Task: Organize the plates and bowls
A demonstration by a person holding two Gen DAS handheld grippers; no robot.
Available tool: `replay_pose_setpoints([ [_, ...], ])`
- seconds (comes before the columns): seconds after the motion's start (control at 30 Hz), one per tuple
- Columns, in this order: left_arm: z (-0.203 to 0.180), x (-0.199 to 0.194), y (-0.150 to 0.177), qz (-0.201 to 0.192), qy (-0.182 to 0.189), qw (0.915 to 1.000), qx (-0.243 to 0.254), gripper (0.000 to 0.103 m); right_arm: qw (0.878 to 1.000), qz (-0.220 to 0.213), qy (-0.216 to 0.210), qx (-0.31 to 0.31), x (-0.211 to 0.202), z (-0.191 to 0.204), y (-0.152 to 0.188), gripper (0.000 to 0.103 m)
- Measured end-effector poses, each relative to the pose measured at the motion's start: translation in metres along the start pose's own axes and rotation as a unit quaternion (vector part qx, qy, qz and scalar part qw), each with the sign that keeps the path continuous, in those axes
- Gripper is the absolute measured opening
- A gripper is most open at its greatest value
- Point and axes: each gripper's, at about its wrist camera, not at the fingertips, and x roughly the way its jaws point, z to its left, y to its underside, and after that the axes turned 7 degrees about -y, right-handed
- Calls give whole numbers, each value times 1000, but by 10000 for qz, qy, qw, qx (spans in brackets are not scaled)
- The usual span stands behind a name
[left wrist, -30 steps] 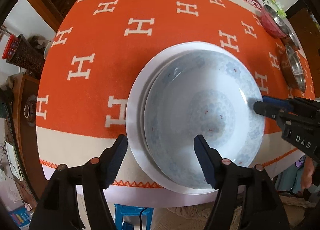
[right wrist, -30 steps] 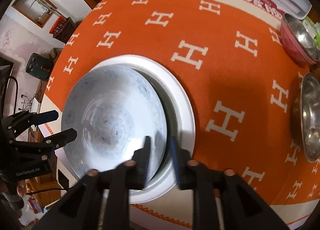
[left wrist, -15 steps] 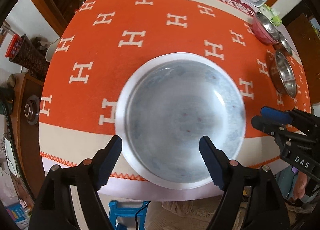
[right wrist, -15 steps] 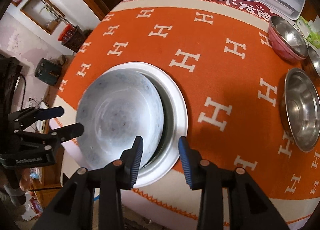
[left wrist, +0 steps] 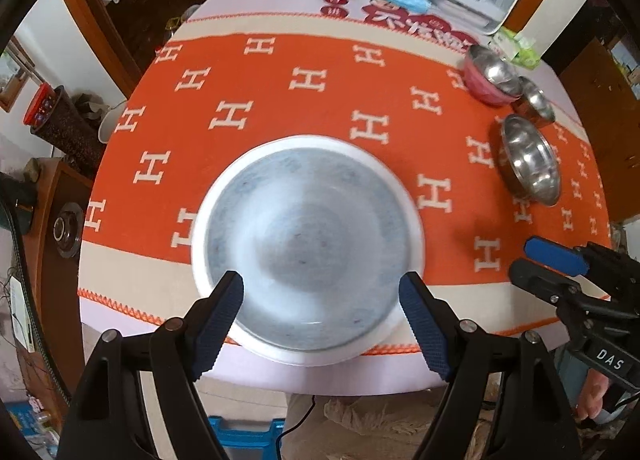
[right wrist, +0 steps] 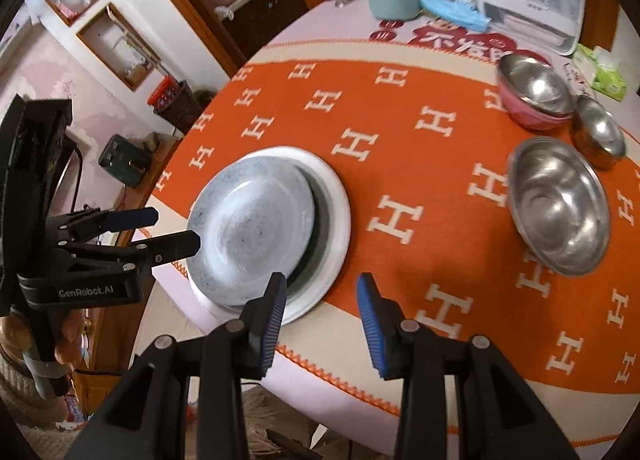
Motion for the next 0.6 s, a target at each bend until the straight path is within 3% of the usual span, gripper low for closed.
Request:
replay_pose_setpoints([
  [0.3, -67, -31, -1, -513, 207, 9979, 339, 81, 9946, -804, 347, 564, -69, -62, 25, 37],
  [0.6, -127, -43, -19, -916, 377, 9922, 754, 81, 9758, -1243, 1015, 1488, -115, -141, 48, 37],
])
